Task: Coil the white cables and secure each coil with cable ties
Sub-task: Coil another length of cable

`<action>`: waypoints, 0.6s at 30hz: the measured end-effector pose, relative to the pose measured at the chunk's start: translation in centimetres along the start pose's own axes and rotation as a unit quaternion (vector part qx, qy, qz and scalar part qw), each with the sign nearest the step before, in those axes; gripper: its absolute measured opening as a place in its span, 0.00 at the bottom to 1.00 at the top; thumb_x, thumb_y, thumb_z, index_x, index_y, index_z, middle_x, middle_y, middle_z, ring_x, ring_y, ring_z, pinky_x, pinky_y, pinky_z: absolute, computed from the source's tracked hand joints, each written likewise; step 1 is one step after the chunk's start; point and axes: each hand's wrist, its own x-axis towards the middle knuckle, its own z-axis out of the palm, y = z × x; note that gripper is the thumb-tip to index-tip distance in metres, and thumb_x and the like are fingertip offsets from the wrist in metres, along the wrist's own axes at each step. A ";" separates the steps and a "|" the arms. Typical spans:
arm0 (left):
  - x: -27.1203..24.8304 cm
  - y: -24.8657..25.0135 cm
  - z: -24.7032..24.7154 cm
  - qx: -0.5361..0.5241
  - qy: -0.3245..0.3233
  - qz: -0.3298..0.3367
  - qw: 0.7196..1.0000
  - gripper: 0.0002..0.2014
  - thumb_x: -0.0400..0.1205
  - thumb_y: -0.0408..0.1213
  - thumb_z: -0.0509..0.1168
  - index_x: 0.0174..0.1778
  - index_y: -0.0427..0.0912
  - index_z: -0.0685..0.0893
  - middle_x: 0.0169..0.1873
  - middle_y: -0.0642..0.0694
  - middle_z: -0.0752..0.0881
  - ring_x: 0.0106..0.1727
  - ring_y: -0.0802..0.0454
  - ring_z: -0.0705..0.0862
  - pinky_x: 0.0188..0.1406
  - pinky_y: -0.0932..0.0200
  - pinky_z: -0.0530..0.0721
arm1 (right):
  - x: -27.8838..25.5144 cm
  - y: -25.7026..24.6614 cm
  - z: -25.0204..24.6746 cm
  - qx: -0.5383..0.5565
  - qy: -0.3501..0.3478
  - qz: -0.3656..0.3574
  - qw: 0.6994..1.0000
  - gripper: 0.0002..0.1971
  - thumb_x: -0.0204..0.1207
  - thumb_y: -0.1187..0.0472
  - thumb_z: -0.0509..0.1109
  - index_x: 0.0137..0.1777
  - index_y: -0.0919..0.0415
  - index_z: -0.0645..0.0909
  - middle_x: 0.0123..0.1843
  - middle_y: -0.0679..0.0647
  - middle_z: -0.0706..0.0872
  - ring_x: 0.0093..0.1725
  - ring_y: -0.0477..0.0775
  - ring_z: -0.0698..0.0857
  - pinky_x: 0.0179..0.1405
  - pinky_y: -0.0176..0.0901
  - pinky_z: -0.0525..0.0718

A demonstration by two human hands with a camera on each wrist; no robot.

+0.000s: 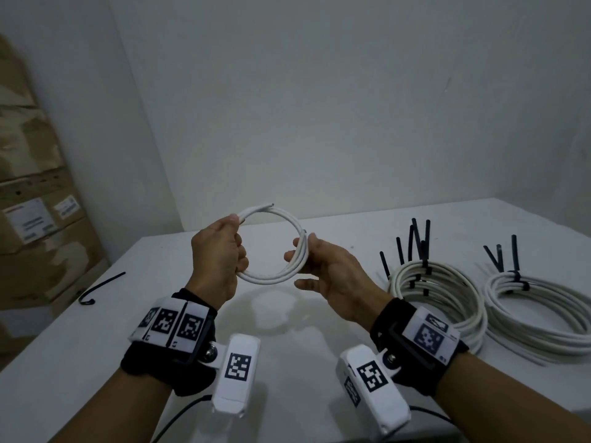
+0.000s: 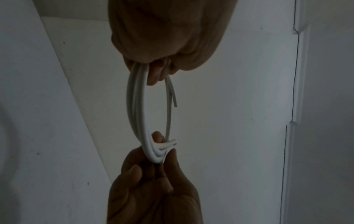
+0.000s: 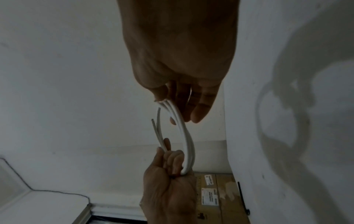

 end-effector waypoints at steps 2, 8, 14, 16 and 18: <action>0.2 0.2 -1.1 0.010 0.000 0.007 1.000 0.09 0.86 0.34 0.60 0.41 0.41 0.80 0.15 0.55 0.65 0.15 0.59 0.60 0.13 0.69 0.60 | 0.2 0.2 0.7 -0.031 0.006 0.005 0.999 0.18 0.84 0.49 0.59 0.55 0.62 0.83 0.49 0.56 0.89 0.42 0.51 0.87 0.35 0.44 0.85; 1.1 2.0 -6.3 0.233 -0.088 0.018 0.968 0.10 0.85 0.35 0.62 0.38 0.39 0.83 0.18 0.52 0.69 0.16 0.59 0.62 0.15 0.68 0.59 | 2.0 0.2 3.9 -0.286 0.026 -0.115 0.951 0.17 0.81 0.49 0.64 0.66 0.54 0.72 0.55 0.53 0.82 0.50 0.52 0.82 0.43 0.43 0.83; 1.7 2.9 -9.8 0.375 -0.133 -0.008 0.917 0.07 0.83 0.41 0.65 0.49 0.41 0.77 0.24 0.48 0.75 0.20 0.57 0.65 0.16 0.64 0.62 | 5.0 1.1 10.5 -0.544 -0.199 -0.136 0.803 0.20 0.86 0.49 0.53 0.66 0.60 0.76 0.54 0.51 0.84 0.52 0.50 0.82 0.48 0.37 0.77; 2.1 3.3 -11.0 0.363 -0.131 -0.021 0.922 0.05 0.85 0.37 0.59 0.46 0.41 0.71 0.24 0.48 0.73 0.20 0.56 0.63 0.16 0.64 0.60 | 5.9 1.9 11.9 -0.490 -0.241 -0.088 0.833 0.19 0.87 0.51 0.51 0.56 0.64 0.79 0.45 0.55 0.85 0.43 0.51 0.83 0.40 0.32 0.79; 2.4 3.7 -12.4 0.319 -0.135 -0.035 0.937 0.04 0.85 0.34 0.54 0.44 0.43 0.67 0.23 0.47 0.72 0.20 0.55 0.62 0.18 0.63 0.57 | 6.6 2.9 12.7 -0.393 -0.276 -0.053 0.875 0.17 0.87 0.53 0.53 0.48 0.63 0.77 0.38 0.56 0.79 0.36 0.51 0.79 0.36 0.35 0.80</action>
